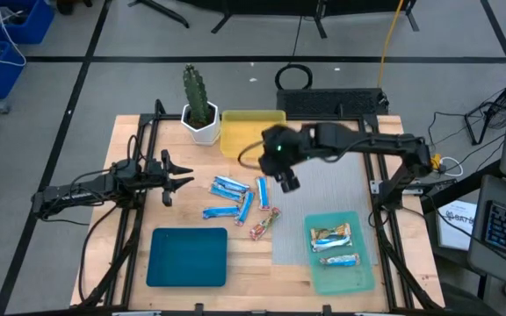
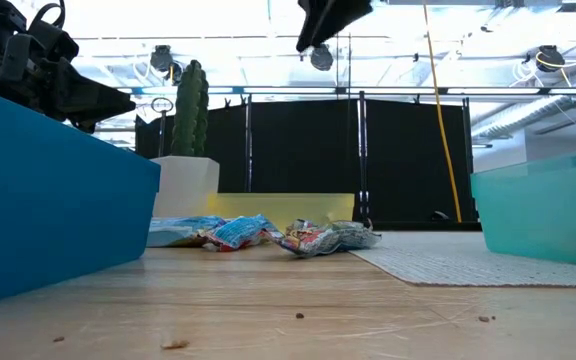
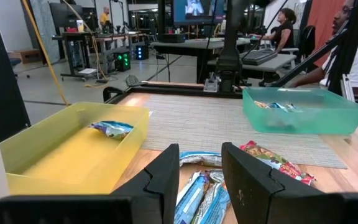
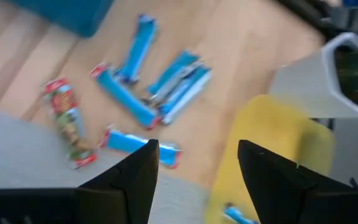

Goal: Pick and place Granola Bars by type
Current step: Put the red granola bar into the blue bin

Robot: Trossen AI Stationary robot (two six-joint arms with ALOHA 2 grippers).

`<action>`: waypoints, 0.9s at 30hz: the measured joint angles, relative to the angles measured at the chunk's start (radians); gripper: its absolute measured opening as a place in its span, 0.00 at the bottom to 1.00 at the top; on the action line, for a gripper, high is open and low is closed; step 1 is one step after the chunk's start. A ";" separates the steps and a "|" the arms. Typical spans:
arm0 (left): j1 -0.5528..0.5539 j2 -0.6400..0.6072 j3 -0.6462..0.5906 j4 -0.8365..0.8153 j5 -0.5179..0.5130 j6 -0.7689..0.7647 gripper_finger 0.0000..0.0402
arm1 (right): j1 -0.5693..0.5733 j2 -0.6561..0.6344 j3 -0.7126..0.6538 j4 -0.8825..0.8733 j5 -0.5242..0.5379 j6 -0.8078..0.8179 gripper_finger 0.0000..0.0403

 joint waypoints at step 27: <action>0.000 0.000 0.000 0.002 0.000 0.000 0.31 | 0.195 0.043 -0.373 0.350 -0.001 0.009 0.53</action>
